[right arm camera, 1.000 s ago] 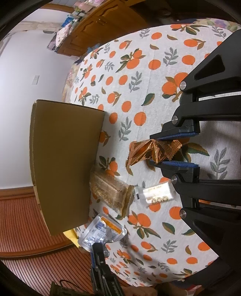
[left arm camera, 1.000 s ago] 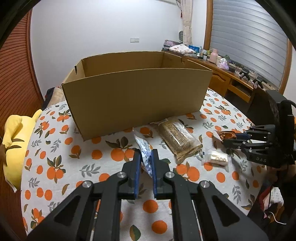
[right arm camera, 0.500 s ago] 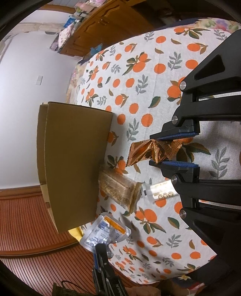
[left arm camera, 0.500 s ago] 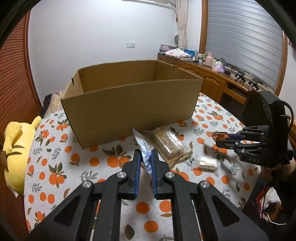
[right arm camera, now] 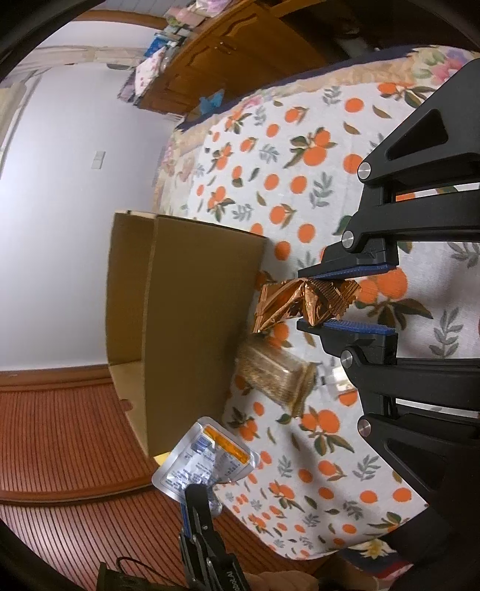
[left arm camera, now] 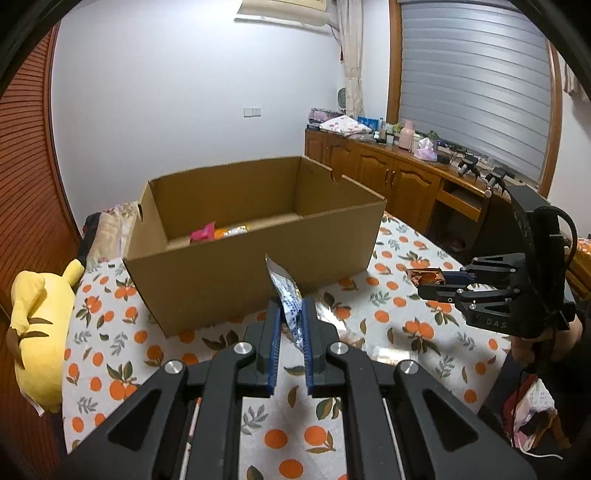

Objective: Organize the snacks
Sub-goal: 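Carry the silver sachet with the left gripper while the right gripper carries the brown candy over the box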

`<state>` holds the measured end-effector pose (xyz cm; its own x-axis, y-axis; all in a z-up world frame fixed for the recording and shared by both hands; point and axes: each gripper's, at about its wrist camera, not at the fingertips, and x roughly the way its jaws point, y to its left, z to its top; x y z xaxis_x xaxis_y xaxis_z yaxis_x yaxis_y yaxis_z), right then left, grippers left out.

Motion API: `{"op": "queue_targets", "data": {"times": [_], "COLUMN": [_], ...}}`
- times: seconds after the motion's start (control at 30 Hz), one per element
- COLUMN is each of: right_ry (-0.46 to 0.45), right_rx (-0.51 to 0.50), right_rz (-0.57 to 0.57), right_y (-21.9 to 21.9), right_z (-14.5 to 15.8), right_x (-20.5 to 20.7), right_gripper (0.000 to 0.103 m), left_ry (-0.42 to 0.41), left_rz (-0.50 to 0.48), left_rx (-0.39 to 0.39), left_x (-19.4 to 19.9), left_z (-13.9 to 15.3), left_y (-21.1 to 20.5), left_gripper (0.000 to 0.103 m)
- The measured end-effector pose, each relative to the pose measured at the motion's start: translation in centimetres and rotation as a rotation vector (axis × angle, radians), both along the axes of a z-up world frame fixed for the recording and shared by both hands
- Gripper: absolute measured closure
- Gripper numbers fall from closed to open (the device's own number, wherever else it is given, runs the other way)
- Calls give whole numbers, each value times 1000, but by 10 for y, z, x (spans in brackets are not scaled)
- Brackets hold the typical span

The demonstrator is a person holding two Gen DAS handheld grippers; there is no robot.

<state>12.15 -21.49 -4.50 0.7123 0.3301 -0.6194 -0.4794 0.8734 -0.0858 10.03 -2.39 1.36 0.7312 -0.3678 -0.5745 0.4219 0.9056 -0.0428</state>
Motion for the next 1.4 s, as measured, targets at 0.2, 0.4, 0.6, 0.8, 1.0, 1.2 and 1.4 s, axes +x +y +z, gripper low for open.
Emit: {"op": "queue_targets", "data": {"times": [0.2,0.4,0.6,0.8,1.0,1.2,1.4], "right_ry": [-42,-78,-107,-142,-167,-159,-131], "right_rx": [5,6,6,5,6,3,7], "right_rz": [21,44,60,85,110,121,133], "right_y": [4,9,14,23,36,45,54], "right_z": [19,36,51,69,83,84,80], "right_x": [2,5,9,20,43,74,105], "right_gripper": [85,85,85,85,85,85,85], "left_ry": [-36,-59,-77,-114,-138,-127,-98], "left_rz": [12,27,30,29,45,70,104], "left_rx": [-1,1,-6,-18,-24,-13,-4], "left_x": [3,9,17,28,53,88,122], "left_z": [20,33,46,64,75,69,56], "left_y": [4,9,12,14,16,15,16], "left_gripper": [96,96,96,96,96,96,96]}}
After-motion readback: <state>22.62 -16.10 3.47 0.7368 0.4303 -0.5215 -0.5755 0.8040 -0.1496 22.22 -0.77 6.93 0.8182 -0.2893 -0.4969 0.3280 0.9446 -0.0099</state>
